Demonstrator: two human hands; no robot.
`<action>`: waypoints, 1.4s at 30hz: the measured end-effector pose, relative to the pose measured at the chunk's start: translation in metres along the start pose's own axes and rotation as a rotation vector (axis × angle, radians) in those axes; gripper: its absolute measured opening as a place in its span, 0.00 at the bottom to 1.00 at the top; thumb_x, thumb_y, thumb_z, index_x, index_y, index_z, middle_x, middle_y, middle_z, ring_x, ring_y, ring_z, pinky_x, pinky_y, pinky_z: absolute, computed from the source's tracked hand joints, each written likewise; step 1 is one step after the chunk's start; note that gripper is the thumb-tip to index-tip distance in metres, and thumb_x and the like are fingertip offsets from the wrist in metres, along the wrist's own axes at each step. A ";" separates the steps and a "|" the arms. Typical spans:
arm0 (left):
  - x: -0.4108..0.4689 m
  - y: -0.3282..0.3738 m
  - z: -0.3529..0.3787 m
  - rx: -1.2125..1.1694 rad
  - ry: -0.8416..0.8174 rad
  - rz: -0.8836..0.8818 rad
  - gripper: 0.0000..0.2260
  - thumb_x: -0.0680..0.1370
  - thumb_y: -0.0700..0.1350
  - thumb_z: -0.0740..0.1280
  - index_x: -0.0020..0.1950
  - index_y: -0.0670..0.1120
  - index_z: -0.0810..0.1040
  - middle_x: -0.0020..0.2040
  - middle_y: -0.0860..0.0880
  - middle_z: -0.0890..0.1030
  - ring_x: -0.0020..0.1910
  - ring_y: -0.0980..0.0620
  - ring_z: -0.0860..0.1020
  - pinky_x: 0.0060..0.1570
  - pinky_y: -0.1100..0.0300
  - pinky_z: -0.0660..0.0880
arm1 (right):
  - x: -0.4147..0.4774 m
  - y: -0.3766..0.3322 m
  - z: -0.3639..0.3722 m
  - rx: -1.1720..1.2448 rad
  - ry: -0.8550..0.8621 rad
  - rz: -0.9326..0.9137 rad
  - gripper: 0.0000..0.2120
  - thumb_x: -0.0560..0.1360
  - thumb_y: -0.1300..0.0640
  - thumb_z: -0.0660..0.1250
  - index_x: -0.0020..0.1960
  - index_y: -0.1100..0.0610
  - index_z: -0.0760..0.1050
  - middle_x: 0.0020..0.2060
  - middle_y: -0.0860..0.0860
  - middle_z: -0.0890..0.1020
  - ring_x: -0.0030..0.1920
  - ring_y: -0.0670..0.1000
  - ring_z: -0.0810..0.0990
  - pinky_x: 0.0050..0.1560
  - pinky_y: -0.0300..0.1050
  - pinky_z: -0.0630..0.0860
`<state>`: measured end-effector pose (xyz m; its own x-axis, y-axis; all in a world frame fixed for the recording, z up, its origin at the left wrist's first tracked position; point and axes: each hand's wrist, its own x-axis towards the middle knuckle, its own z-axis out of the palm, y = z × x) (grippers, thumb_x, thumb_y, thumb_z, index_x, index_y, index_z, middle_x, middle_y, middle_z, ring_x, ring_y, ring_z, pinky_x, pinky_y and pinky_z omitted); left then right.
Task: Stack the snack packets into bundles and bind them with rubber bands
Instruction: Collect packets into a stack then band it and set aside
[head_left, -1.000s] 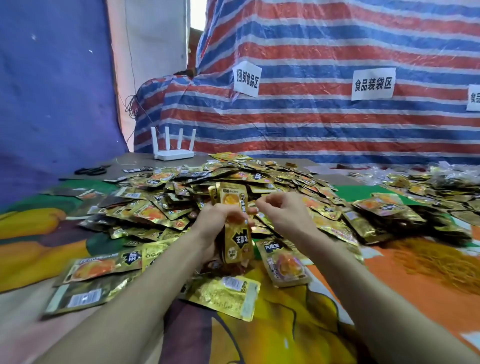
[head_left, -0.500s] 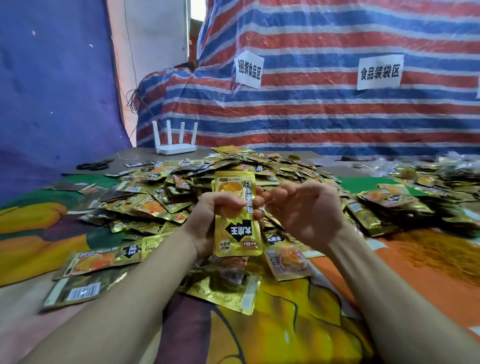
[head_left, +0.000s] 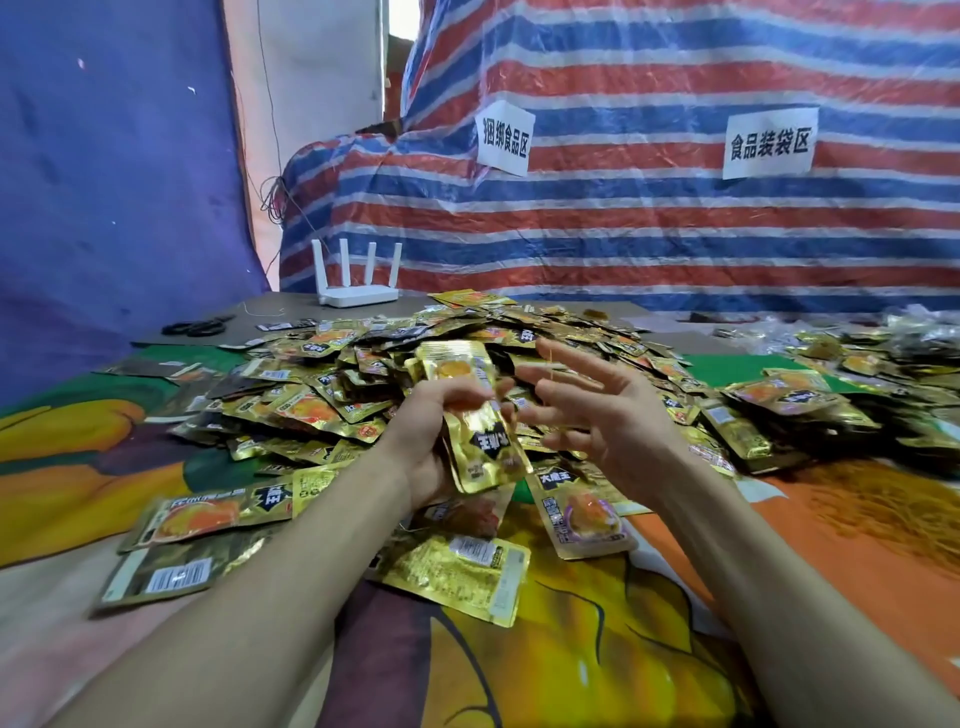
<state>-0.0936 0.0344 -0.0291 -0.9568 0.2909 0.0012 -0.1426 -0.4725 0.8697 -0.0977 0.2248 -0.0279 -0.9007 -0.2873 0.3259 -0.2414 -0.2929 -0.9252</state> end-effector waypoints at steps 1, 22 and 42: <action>0.001 0.001 0.000 -0.026 0.094 0.050 0.07 0.75 0.38 0.66 0.49 0.40 0.82 0.41 0.43 0.81 0.36 0.46 0.82 0.38 0.52 0.81 | -0.001 0.002 0.001 -0.087 0.028 -0.005 0.27 0.66 0.61 0.77 0.65 0.53 0.80 0.58 0.55 0.85 0.47 0.57 0.88 0.36 0.45 0.83; -0.001 0.006 0.018 -0.329 0.236 0.336 0.10 0.82 0.47 0.67 0.56 0.40 0.76 0.54 0.40 0.82 0.52 0.37 0.82 0.51 0.42 0.81 | -0.007 0.030 0.053 -0.082 0.127 -0.082 0.25 0.68 0.64 0.80 0.63 0.54 0.78 0.56 0.60 0.81 0.52 0.57 0.86 0.43 0.52 0.84; 0.002 -0.009 0.020 -0.032 0.223 0.266 0.15 0.81 0.53 0.66 0.48 0.47 0.89 0.46 0.45 0.87 0.48 0.45 0.86 0.52 0.50 0.83 | -0.005 0.038 0.052 -0.344 0.232 -0.142 0.31 0.63 0.62 0.81 0.60 0.53 0.71 0.49 0.51 0.81 0.40 0.39 0.83 0.35 0.31 0.75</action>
<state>-0.0894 0.0558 -0.0277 -0.9928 -0.0329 0.1149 0.1146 -0.5343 0.8375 -0.0837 0.1678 -0.0547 -0.8978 -0.0426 0.4383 -0.4394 0.0179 -0.8981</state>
